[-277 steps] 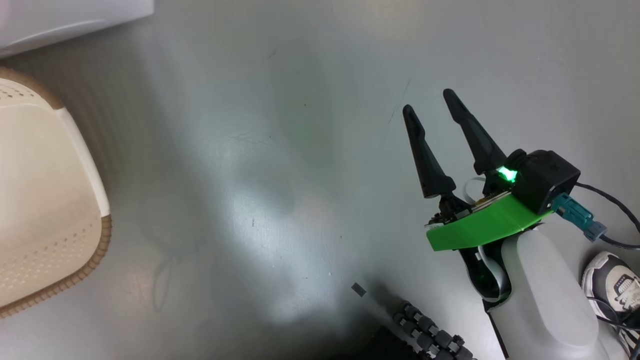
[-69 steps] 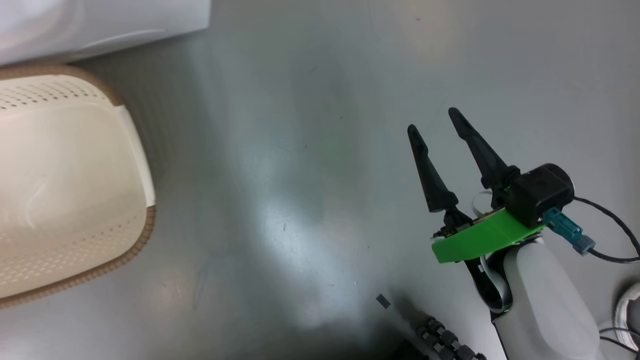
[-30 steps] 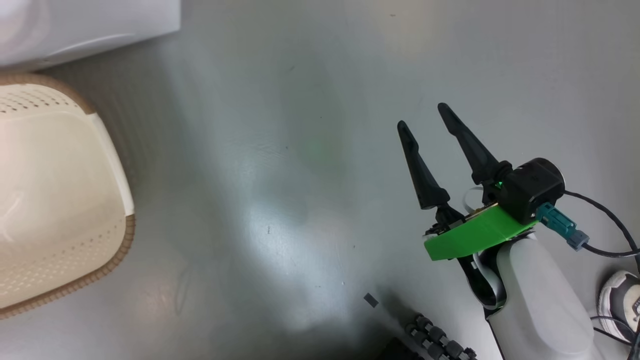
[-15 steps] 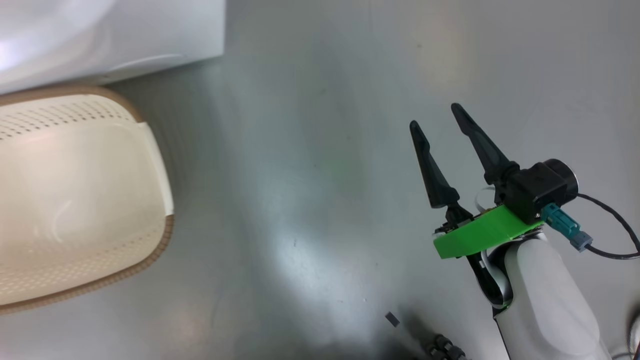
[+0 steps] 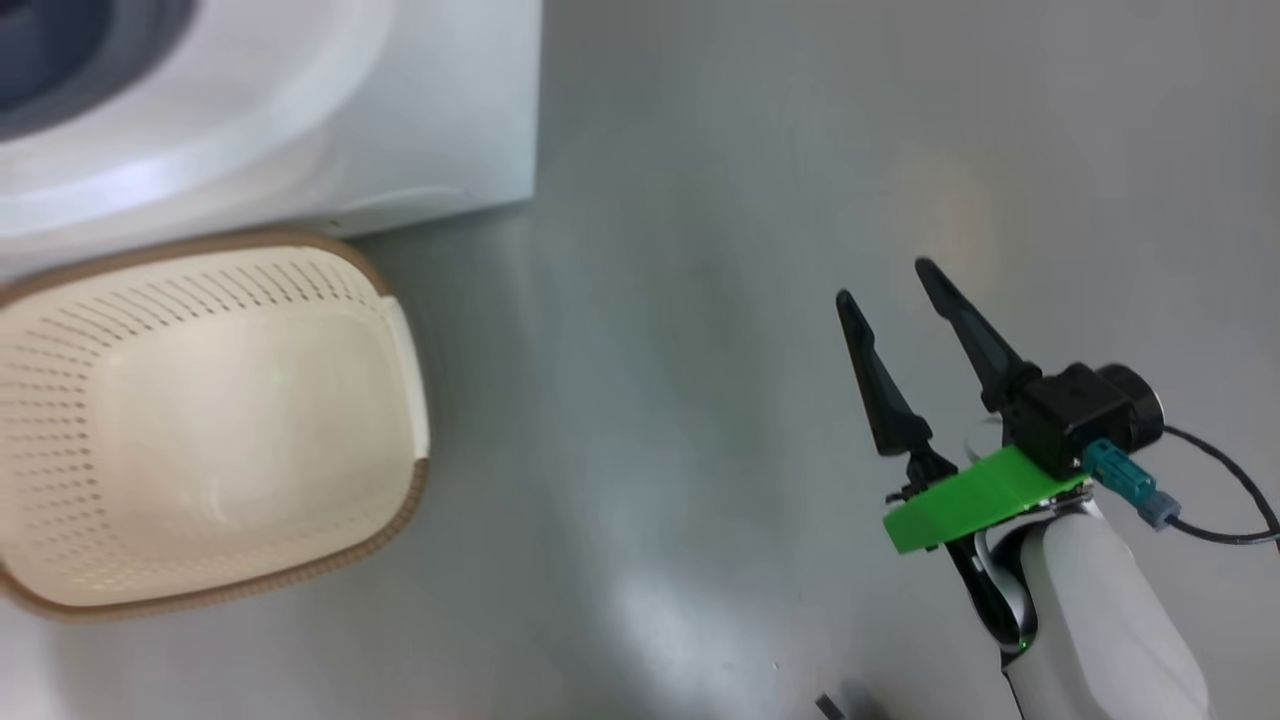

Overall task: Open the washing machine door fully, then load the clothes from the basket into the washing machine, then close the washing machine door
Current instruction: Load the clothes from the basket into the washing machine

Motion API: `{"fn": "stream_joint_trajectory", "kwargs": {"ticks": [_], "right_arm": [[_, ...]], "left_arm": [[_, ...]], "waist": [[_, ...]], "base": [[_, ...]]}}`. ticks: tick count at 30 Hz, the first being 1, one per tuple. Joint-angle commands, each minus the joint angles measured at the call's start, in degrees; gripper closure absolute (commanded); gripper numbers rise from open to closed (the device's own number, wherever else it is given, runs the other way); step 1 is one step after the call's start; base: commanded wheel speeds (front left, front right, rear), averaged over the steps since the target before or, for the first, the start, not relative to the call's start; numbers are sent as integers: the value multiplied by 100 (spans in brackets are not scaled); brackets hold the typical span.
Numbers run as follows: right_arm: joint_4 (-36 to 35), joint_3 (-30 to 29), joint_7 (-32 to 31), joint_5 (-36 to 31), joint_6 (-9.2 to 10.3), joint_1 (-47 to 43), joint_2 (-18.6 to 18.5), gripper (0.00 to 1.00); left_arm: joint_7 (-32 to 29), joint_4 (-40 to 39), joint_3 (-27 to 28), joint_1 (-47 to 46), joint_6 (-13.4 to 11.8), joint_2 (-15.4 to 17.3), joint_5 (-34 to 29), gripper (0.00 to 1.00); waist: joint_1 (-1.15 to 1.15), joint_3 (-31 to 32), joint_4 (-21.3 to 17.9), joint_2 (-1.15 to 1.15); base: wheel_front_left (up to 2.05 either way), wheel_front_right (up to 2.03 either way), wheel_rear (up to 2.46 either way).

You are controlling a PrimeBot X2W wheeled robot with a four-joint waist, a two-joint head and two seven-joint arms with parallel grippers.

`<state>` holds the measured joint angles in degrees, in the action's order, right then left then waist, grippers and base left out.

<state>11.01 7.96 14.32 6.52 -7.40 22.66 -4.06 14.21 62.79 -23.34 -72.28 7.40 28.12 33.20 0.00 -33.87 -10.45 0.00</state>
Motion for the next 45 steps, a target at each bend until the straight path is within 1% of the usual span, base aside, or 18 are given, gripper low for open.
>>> {"fn": "stream_joint_trajectory", "kwargs": {"ticks": [1, 6, 7, 11, 15, 20, 21, 25, 28, 30, 35, 39, 43, 45], "right_arm": [[-93, 74, 68, -94, -9, -199, -22, 0], [-29, -14, 68, -78, -9, -339, -46, 0], [-27, -41, 68, -69, -9, -429, -47, 0], [18, -101, 68, -60, -9, -699, -54, 0], [45, -144, 68, -59, -9, -932, -98, 0], [60, -178, 68, -48, -9, -1160, -150, 0], [60, -178, 68, -48, -9, -1160, -150, 0], [73, -163, 68, -43, -9, -1333, -153, 0], [78, -153, 68, -37, -9, -1454, -157, 0], [91, -152, 68, -40, -9, -1536, -155, 0], [109, -125, 68, -47, -9, -1729, -148, 0], [68, -142, 68, -34, -9, -1791, -163, 0], [41, -173, 68, -25, -9, -1807, -180, 0], [29, -181, 68, -23, -9, -1823, -176, 0]], "left_arm": [[48, -180, 35, 189, 8, 323, 76, 0], [67, -645, -121, 943, 8, 271, 378, 0], [72, -840, -152, 1275, 8, 228, 432, 0], [76, -1339, -46, 1998, -30, 110, 507, 0], [77, -1936, 82, 2796, -213, 8, 476, 0], [78, -2785, 227, 3769, -533, -106, 400, 0], [78, -2785, 227, 3769, -533, -106, 400, 0], [78, -3409, 318, 4524, -812, -177, 348, 0], [78, -3839, 405, 5033, -1157, -191, 159, 0], [78, -4096, 438, 5388, -1277, -275, 116, 0], [78, -4526, 565, 6063, -1473, -472, 69, 0], [78, -4763, 733, 6504, -1615, -562, 1, 0], [78, -5043, 961, 6853, -1697, -709, -65, 0], [78, -5184, 1045, 7003, -1700, -800, -120, 0]], "waist": [[0, 365, 214, 0], [0, 823, 331, 0], [0, 1023, 386, 0], [0, 1473, 504, 0], [0, 1889, 613, 0], [0, 2362, 715, 0], [0, 2362, 715, 0], [0, 2697, 761, 0], [0, 2908, 779, 0], [0, 3032, 785, 0], [0, 3323, 809, 0], [0, 3475, 774, 0], [0, 3573, 747, 0], [0, 3606, 745, 0]], "base": [[0, 0, 0], [0, 0, 0], [0, 0, 0], [0, 0, 0], [0, 0, 0], [0, 0, 0], [0, 0, 0], [0, 0, 0], [0, 0, 0], [0, 0, 0], [0, 0, 0], [0, 0, 0], [0, 0, 0], [0, 0, 0]]}}
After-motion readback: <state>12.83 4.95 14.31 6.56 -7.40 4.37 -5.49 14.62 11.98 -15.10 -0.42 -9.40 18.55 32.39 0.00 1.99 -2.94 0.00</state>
